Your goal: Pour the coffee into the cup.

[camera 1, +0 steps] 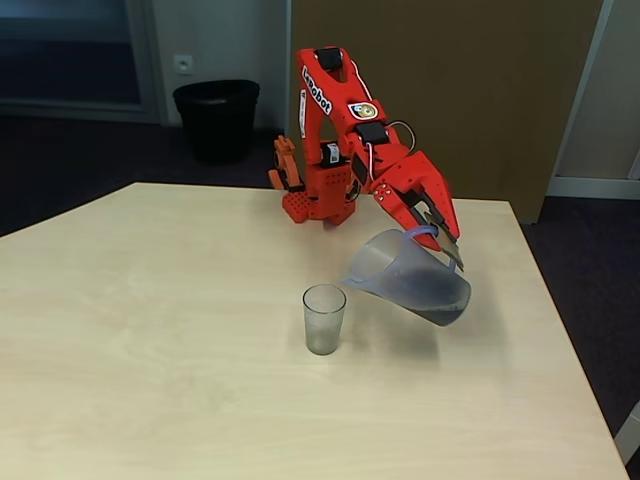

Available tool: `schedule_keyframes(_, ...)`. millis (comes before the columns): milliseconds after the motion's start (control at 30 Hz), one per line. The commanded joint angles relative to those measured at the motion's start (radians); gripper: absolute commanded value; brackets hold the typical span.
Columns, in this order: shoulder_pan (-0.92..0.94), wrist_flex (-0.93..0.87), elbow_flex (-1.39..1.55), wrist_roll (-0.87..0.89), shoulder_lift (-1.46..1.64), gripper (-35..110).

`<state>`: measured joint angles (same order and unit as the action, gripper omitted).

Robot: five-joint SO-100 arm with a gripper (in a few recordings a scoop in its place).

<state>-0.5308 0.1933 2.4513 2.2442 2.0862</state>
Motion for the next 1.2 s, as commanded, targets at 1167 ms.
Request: schedule_keyframes(1167, 0.051, 0.153, 0.058, 0.216, 0.120, 0)
